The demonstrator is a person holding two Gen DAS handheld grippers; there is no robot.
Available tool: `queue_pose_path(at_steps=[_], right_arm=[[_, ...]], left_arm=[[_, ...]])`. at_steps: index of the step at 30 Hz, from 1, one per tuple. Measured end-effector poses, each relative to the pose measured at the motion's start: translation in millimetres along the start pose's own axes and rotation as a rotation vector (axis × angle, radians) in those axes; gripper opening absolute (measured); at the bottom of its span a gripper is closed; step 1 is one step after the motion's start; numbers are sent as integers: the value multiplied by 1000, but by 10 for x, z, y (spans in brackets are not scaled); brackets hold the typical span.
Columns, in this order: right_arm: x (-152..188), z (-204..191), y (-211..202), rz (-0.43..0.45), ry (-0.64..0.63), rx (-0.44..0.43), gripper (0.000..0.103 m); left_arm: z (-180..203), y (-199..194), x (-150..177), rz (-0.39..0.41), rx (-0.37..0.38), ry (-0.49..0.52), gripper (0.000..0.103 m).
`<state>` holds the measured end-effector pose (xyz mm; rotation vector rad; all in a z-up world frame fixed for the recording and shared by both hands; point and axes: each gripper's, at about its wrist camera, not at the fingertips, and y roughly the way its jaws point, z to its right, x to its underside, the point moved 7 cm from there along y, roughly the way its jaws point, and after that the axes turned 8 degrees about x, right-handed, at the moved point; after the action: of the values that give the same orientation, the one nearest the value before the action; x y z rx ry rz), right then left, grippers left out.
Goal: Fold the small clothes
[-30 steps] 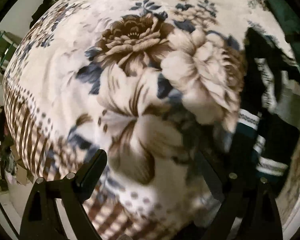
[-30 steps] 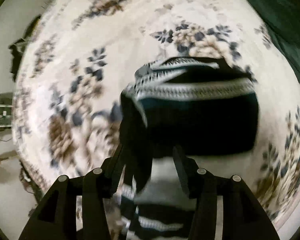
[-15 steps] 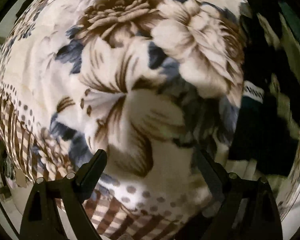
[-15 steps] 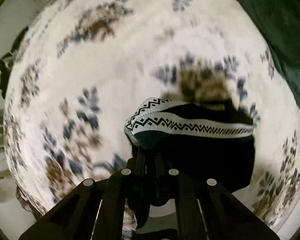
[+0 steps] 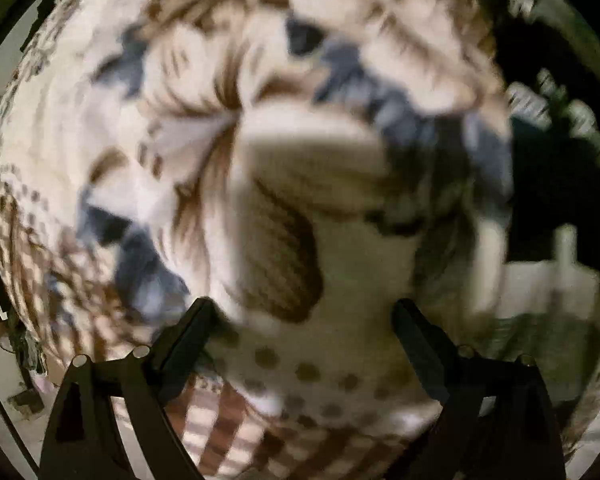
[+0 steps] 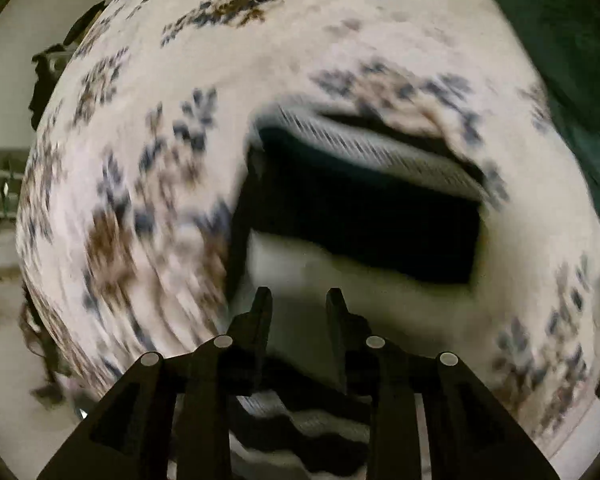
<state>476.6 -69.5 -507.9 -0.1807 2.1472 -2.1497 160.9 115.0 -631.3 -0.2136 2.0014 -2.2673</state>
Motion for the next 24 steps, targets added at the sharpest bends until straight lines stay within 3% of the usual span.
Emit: queue_pose_path(at_steps=[3,8,10,13,16,19,24], right_arm=[[799,284,59,-58,53,5,30],[2219,635,423,-198,228,-45,30],[2772,667,630,-268,260,-48,30],[3441,587,872,-355,295,-89,30],[3858,466,985,-375,293,-114,30],[4123,369,1067,-381,305,-139,30],[4373,219,1297,-399,314,-184,30]], left_arm=[[46,92,52,26,-14,29,103],[61,159,117,28,21,-5,103],[44,174,154,37,27,-14,103],[51,171,165,-13,20,-17,103],[123,44,210,-56,48,-20,103],[335,-221,417,-49,142,7,103],[776,-532,1040,-90,215,93,103]])
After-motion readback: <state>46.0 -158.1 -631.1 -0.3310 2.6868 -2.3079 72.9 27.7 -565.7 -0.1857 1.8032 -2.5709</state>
